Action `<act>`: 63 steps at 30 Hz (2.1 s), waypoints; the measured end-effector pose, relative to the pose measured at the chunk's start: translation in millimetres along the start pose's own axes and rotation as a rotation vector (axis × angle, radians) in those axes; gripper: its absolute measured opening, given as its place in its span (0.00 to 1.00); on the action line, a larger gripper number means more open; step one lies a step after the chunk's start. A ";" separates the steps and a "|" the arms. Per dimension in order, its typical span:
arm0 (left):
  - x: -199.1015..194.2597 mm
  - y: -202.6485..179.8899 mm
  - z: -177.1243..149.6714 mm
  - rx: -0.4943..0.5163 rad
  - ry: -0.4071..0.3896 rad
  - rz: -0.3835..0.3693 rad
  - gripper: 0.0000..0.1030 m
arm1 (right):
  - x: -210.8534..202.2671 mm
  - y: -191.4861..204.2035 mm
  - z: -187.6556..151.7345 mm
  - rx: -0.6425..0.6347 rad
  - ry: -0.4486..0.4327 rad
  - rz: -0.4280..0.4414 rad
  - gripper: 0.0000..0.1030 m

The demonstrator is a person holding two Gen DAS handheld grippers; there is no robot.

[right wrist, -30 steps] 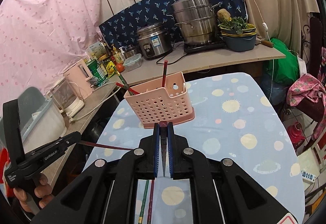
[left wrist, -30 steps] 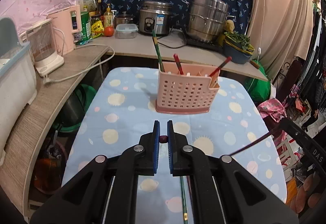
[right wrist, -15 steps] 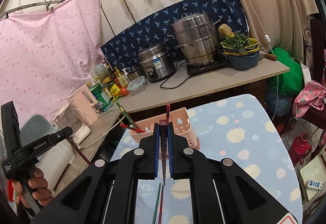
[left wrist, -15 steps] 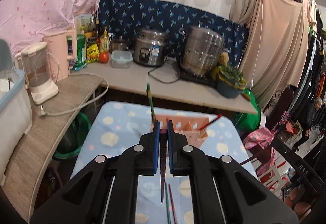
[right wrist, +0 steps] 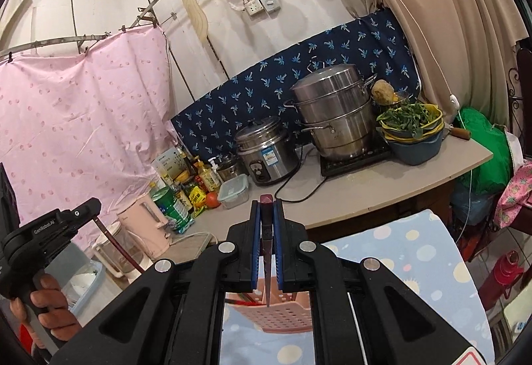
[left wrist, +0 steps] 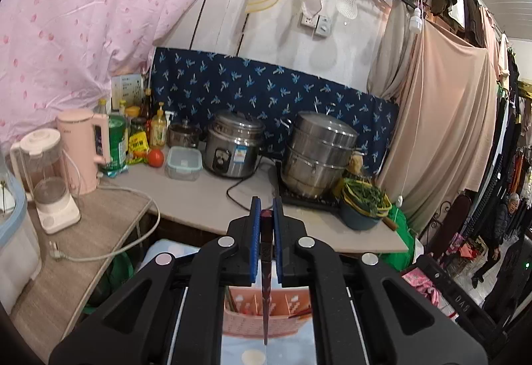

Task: Organize utensils
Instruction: 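Open the left tool while the right tool opens, dropping both chopsticks into the basket, then move both tools back to the last green and dark red chopsticks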

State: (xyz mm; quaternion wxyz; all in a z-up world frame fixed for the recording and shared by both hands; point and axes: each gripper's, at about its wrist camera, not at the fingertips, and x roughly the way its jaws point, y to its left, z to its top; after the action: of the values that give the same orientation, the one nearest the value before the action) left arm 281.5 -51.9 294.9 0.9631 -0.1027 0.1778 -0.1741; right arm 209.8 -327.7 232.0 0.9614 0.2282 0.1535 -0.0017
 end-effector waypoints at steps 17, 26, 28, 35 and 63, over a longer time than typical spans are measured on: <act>76.5 13.5 -6.8 0.015 0.038 0.072 0.07 | 79.8 -3.7 -23.7 -0.033 0.128 -0.043 0.07; 114.9 36.7 -51.4 0.001 0.153 0.118 0.07 | 111.2 -3.0 -55.3 -0.069 0.213 -0.073 0.07; 118.5 41.0 -57.9 -0.005 0.169 0.123 0.07 | 114.6 -2.9 -59.2 -0.073 0.226 -0.079 0.07; 119.2 42.9 -69.8 0.017 0.194 0.146 0.12 | 113.7 -3.9 -64.4 -0.067 0.220 -0.097 0.13; 38.0 30.4 -127.9 0.115 0.228 0.195 0.43 | 10.5 3.7 -111.8 -0.095 0.232 -0.081 0.22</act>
State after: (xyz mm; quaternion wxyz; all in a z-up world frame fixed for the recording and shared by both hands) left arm 275.5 -55.5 158.2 0.9533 -0.0091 0.2847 -0.1002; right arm 187.2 -274.5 135.7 0.9461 0.1746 0.2726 -0.0070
